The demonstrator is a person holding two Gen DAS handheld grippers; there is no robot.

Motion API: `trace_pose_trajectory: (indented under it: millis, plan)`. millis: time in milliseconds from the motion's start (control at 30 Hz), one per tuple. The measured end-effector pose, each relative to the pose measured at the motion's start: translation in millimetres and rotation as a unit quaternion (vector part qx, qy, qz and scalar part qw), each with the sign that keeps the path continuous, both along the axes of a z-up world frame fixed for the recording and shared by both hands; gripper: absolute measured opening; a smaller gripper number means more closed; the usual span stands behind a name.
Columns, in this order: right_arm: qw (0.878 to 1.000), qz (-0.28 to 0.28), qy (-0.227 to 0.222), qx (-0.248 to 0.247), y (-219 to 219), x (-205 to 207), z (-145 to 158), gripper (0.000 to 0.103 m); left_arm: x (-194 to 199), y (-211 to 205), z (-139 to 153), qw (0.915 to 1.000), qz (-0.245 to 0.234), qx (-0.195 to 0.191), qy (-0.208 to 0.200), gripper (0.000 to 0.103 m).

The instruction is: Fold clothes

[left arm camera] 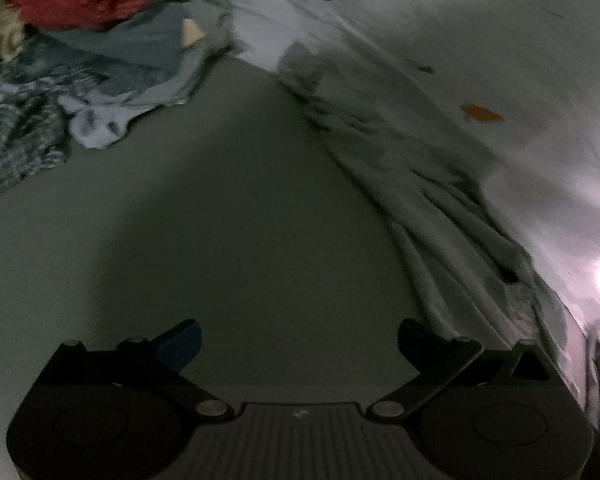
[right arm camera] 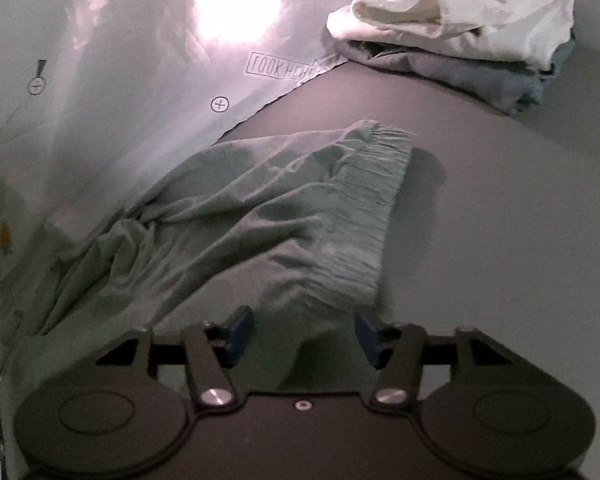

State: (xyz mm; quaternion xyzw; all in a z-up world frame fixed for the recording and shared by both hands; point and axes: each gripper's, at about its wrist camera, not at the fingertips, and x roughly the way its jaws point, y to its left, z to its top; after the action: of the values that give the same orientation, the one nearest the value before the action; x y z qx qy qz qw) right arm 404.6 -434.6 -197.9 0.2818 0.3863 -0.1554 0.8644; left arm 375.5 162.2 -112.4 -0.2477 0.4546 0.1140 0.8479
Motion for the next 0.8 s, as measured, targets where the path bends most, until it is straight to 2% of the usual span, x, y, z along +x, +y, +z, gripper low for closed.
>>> trace_pose_trajectory:
  millis: [67,100,167,200,233,267,333,433,567,600,633,733,800]
  plan:
    - [1.000,0.011,0.012,-0.012,8,14,-5,0.063,7,2,-4,0.9999,0.006,0.001,0.008,0.103]
    - [0.999,0.021,0.019,-0.022,12,19,-6,0.058,11,2,-6,0.9999,0.010,0.001,0.011,0.103]
    - [0.998,0.040,0.018,-0.037,15,25,-6,0.038,19,0,-11,0.9997,0.018,0.000,0.015,0.102]
    - [0.998,0.049,0.009,-0.043,15,25,-4,0.021,24,-1,-13,0.9997,0.019,-0.002,0.017,0.102]
    - [0.997,0.038,0.015,-0.067,9,24,-1,0.012,28,-2,-15,0.9996,0.020,-0.003,0.019,0.102]
    - [0.995,0.021,0.024,-0.096,1,23,3,0.011,32,-4,-16,0.9996,0.019,-0.002,0.021,0.102]
    - [0.987,-0.012,0.044,-0.152,-15,22,11,0.011,38,-6,-17,0.9997,0.014,0.000,0.022,0.102]
    - [0.967,-0.061,0.073,-0.236,-38,20,23,0.012,43,-9,-18,0.9997,0.005,0.010,0.021,0.102]
    - [0.924,-0.126,0.110,-0.344,-69,18,38,0.023,53,-9,-26,0.9994,-0.001,0.015,0.032,0.102]
    - [0.910,-0.142,0.119,-0.370,-77,17,42,0.036,56,-9,-28,0.9994,-0.002,0.011,0.033,0.102]
    - [0.910,-0.134,0.107,-0.377,-68,15,45,0.052,59,-9,-31,0.9994,-0.003,0.007,0.034,0.101]
    - [0.921,-0.095,0.063,-0.372,-33,11,53,0.059,70,-12,-35,0.9994,-0.015,-0.001,0.032,0.098]
    - [0.943,-0.083,0.042,-0.320,-17,14,54,0.062,80,-16,-37,0.9993,-0.028,0.000,0.025,0.096]
